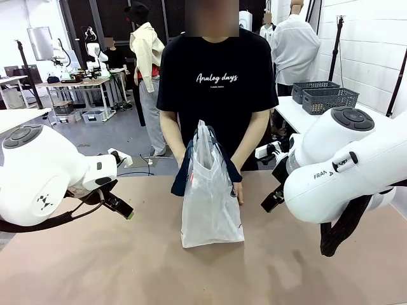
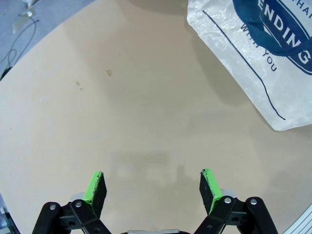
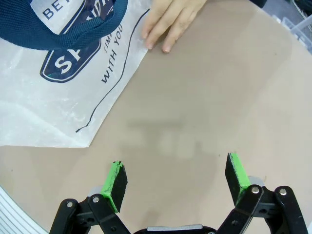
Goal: Transfer purchased items from the store into the shopping bag.
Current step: Open the Reusable shopping bag in the center of the table.
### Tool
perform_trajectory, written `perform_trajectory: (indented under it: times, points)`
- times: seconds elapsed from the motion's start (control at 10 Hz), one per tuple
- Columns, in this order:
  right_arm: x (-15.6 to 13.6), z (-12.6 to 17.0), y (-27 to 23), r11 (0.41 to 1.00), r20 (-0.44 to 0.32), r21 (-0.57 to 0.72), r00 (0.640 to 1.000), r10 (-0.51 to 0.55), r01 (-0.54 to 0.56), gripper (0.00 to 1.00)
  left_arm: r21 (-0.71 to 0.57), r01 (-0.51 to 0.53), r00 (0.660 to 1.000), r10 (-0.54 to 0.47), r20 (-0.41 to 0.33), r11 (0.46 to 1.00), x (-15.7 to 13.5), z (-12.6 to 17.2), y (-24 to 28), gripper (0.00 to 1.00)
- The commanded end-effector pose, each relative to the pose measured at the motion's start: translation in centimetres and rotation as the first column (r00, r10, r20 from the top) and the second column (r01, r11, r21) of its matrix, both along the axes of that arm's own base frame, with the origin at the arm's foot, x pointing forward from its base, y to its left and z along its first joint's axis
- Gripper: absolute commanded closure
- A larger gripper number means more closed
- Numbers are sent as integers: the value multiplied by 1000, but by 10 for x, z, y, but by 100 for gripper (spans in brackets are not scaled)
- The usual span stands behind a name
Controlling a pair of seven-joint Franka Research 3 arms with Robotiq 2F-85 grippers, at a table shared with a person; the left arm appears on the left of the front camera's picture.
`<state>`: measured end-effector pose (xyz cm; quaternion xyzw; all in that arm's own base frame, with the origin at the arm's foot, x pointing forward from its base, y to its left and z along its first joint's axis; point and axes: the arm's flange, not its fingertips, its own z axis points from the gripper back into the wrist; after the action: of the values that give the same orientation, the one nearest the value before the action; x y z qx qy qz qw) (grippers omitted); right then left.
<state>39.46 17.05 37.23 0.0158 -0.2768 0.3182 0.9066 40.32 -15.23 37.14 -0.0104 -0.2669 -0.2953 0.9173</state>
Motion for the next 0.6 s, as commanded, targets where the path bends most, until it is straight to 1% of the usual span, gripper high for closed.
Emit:
perform_trajectory:
  times: [0.0,0.5]
  points:
    - [0,0,0,1000,0,0,1000,1,-1,0,-1,-2,1000,2,0,1000,0,0,1,0]
    - [0,0,0,1000,0,0,1000,1,-1,0,-1,-2,1000,2,0,1000,0,0,1,0]
